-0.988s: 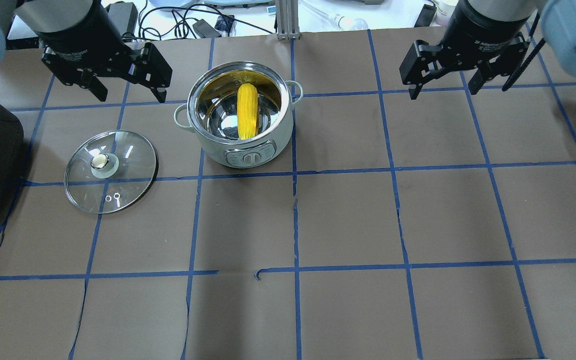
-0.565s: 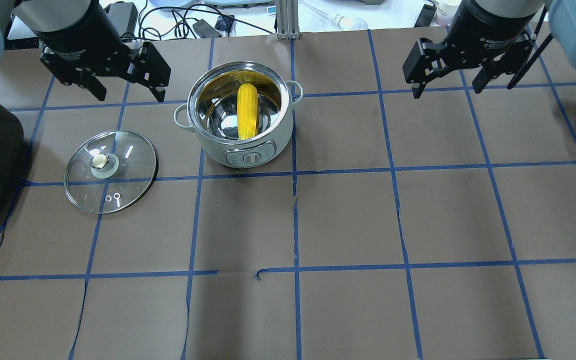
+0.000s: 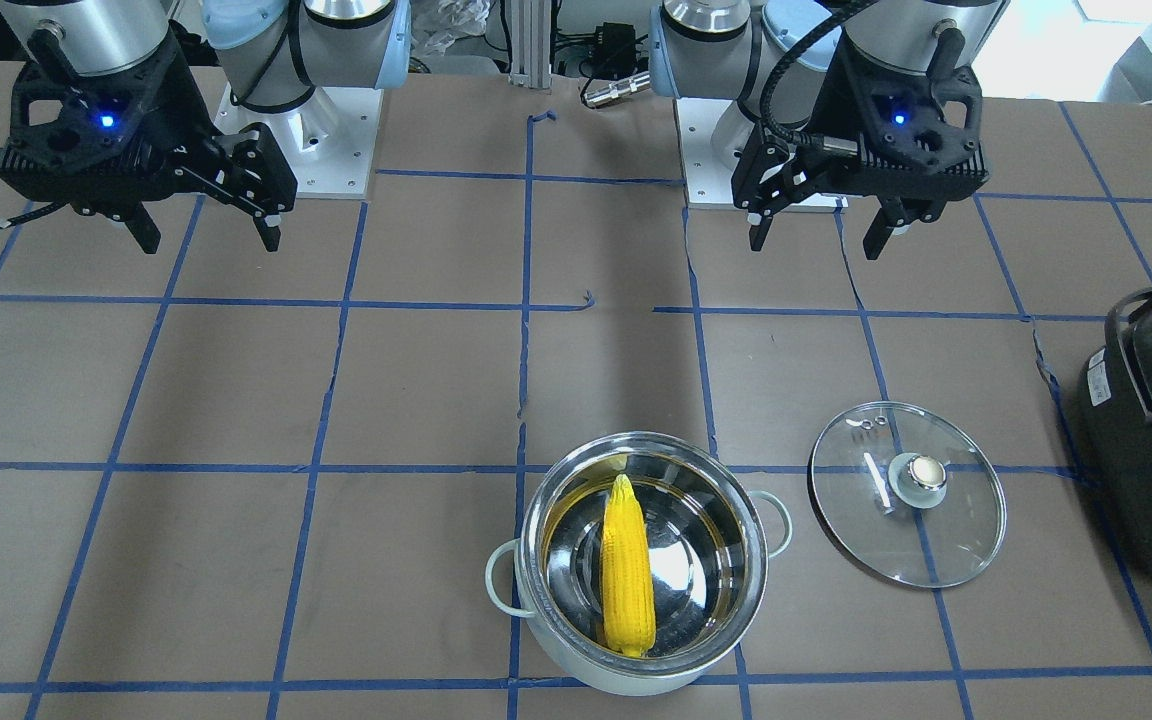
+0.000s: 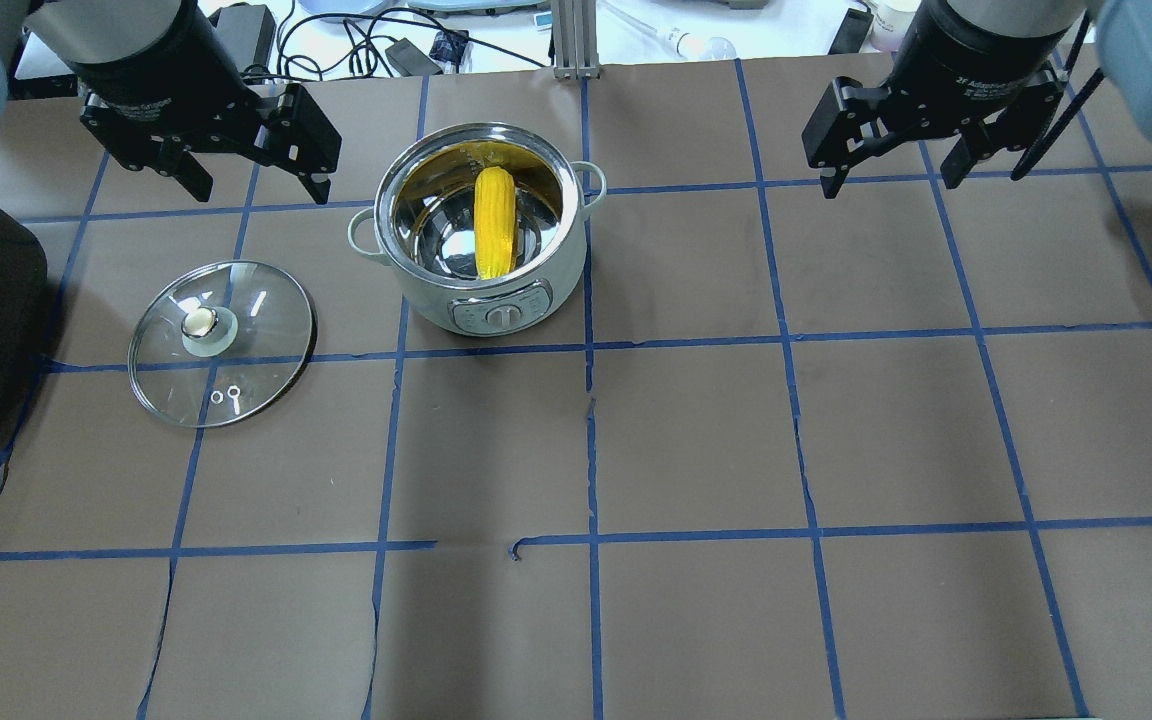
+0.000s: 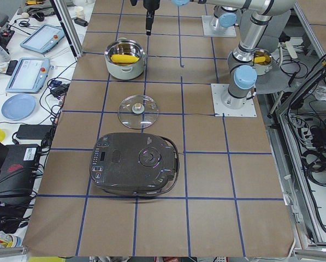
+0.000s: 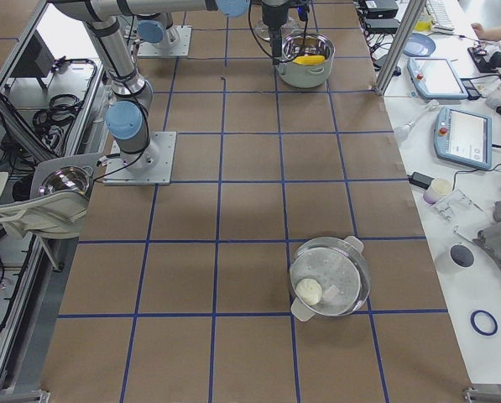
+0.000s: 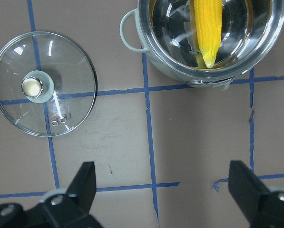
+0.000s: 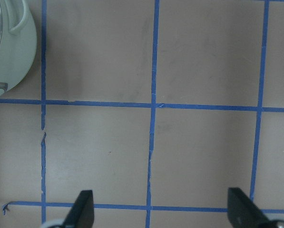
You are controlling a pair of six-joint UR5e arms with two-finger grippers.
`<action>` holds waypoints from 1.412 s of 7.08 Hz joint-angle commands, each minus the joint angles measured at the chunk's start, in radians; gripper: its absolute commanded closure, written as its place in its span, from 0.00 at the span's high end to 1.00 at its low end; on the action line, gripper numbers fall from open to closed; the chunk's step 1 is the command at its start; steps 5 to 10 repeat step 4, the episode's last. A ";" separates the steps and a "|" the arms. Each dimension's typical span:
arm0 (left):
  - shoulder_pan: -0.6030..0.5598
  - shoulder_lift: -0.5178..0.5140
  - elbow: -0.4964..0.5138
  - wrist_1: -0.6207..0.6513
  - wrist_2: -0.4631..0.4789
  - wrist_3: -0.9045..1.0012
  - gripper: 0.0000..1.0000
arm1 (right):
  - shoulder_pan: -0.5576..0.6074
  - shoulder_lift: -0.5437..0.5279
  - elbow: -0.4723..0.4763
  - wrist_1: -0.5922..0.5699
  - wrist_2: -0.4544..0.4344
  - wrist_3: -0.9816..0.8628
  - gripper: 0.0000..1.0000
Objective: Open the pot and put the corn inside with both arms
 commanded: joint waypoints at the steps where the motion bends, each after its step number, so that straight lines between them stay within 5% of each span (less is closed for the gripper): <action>1: 0.000 0.000 0.000 0.000 0.000 0.000 1.00 | 0.000 0.000 0.002 -0.004 0.001 0.000 1.00; 10: 0.000 0.000 0.000 0.000 -0.002 0.002 1.00 | 0.000 0.000 0.007 -0.008 -0.003 -0.011 1.00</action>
